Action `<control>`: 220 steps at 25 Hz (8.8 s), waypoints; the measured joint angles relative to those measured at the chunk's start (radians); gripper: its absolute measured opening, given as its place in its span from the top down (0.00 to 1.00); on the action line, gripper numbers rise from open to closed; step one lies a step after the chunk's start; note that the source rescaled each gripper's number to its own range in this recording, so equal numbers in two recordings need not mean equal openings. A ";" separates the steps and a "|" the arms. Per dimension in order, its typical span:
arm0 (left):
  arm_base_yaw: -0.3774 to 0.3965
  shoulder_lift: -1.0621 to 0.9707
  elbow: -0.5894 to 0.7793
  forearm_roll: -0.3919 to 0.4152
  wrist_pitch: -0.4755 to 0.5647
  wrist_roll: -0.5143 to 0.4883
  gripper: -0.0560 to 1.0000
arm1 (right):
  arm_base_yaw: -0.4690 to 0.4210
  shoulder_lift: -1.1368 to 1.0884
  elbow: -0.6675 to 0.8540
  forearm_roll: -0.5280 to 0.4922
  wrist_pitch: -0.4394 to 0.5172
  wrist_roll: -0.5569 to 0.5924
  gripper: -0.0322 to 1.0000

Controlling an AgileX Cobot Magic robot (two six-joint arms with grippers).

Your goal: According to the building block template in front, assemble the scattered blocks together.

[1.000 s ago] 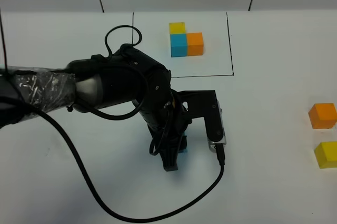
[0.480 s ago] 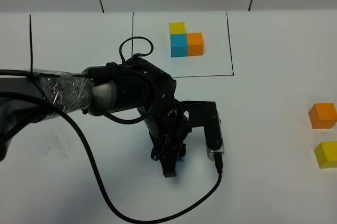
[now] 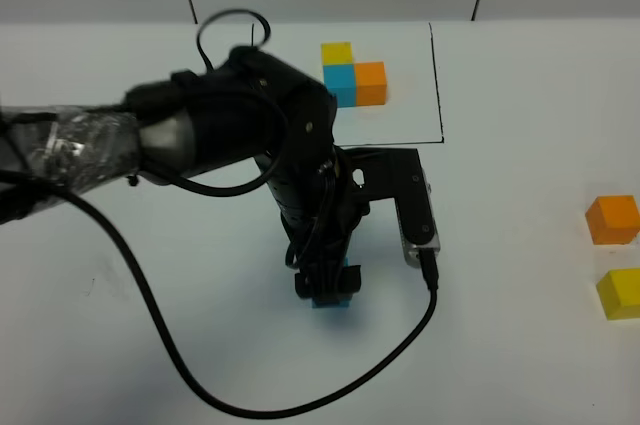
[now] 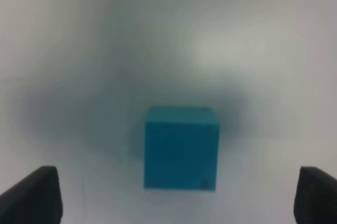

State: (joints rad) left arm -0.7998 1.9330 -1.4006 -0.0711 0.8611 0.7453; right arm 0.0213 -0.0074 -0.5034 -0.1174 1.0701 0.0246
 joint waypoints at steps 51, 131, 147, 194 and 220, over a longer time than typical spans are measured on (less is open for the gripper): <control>0.727 -1.905 0.669 0.096 0.299 -0.696 0.37 | 0.000 0.000 0.000 0.000 0.000 0.000 0.97; 0.802 -1.939 0.895 0.151 0.222 -0.829 0.38 | 0.000 1.232 -0.340 0.034 -0.303 0.105 0.06; 0.802 -1.939 0.895 0.151 0.222 -0.829 0.38 | 0.000 1.606 -0.351 0.044 -0.504 0.103 0.09; 0.802 -1.939 0.895 0.151 0.222 -0.829 0.38 | 0.558 1.718 -0.456 0.222 -0.455 -0.885 0.76; 0.802 -1.939 0.895 0.151 0.222 -0.829 0.38 | 0.710 1.887 -0.585 0.327 -0.484 -1.040 0.76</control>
State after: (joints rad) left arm 0.0027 -0.0059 -0.5052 0.0803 1.0826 -0.0833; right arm 0.7310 1.8798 -1.0879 0.2093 0.5866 -1.0154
